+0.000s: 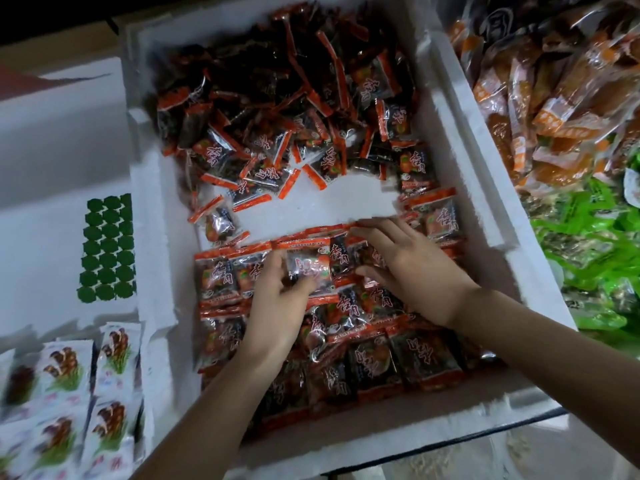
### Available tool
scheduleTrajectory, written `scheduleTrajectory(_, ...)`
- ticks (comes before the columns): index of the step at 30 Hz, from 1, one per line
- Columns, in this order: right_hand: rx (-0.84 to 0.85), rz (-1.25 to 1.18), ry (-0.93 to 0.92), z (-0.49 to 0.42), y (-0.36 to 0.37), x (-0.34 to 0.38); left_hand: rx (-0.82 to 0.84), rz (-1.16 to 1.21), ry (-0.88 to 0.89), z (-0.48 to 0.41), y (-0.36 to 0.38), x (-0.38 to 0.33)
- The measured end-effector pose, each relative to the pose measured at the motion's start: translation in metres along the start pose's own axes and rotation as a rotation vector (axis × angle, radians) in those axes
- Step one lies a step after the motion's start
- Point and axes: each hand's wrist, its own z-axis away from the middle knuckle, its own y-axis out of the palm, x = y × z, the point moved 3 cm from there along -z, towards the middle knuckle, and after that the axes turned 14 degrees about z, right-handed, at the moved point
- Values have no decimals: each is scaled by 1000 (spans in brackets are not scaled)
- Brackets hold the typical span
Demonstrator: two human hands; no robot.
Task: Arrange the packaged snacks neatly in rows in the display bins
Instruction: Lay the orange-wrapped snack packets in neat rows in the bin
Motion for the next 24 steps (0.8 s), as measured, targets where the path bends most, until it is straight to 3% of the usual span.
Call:
scheduleTrajectory(3, 126, -500, 187, 9, -16, 31, 112, 49, 47, 12, -1, 4)
scheduleTrajectory(6, 134, -691, 282, 15, -15, 46, 199, 0, 118, 24, -5, 9)
scheduleTrajectory(13, 266, -840, 322, 16, -11, 75, -46, -192, 244, 49, -43, 20)
scheduleTrajectory(16, 322, -841, 323, 15, -3, 91, -96, -497, 343, 63, -75, 23)
scheduleTrajectory(19, 386, -833, 319, 13, 6, 106, -75, -818, 472, 76, -108, 30)
scheduleTrajectory(24, 457, -685, 178, 15, 18, 143, 0, -943, 517, 104, -137, 51)
